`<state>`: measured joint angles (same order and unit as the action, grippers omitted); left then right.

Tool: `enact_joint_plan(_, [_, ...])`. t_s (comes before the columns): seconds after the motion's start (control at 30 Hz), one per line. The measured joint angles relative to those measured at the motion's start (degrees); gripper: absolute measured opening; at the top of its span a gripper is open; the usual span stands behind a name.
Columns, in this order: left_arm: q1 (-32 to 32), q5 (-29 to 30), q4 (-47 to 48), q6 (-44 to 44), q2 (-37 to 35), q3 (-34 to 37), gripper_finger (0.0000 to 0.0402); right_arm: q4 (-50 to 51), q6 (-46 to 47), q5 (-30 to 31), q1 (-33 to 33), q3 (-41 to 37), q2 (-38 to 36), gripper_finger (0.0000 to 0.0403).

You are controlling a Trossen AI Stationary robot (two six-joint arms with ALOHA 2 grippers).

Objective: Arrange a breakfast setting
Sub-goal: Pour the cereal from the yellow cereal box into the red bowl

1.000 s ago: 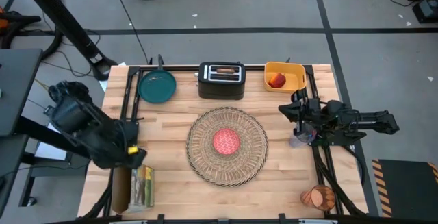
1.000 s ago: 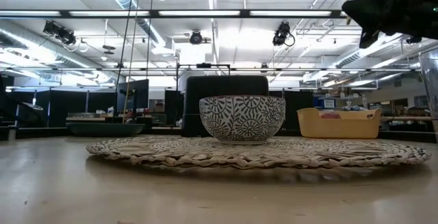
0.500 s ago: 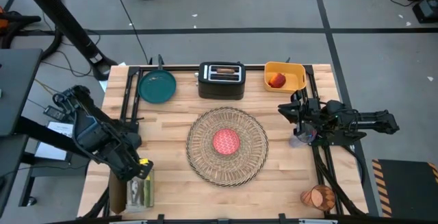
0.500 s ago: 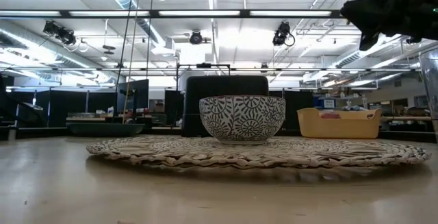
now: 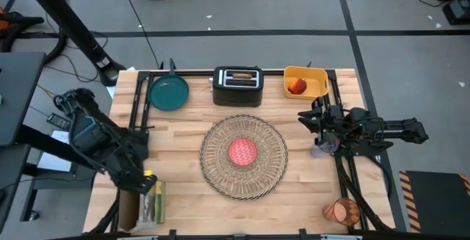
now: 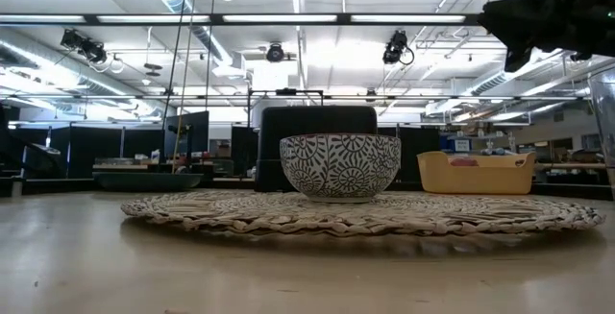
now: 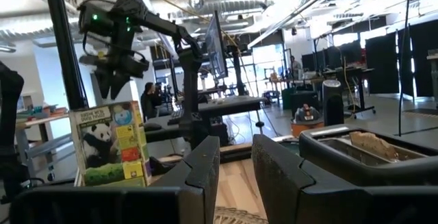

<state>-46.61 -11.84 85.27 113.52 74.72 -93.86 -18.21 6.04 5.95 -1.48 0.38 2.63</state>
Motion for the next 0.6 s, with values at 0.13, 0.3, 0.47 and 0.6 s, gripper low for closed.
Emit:
enact_joint_plan(0.13, [-2.06,1.17,0.57,3.66,-1.29,-0.02,0.0141,2.26,0.55,-0.02,0.0,0.0,0.0,0.0099])
enact_joint_plan(0.3, [-3.1,5.14,0.54,4.1,-0.83,-0.02,0.0141,3.47,1.32,-0.02,0.0,0.0,0.02,0.0099])
enact_joint_plan(0.47, [-3.02,5.55,2.42,5.81,1.0,-0.02,0.0141,3.45,2.01,-0.02,0.0,0.0,0.02,0.01])
enact_joint_plan(0.6, [-3.04,5.82,2.15,5.78,2.63,0.7,0.0141,3.45,2.41,-0.02,0.0,0.0,0.02,0.01])
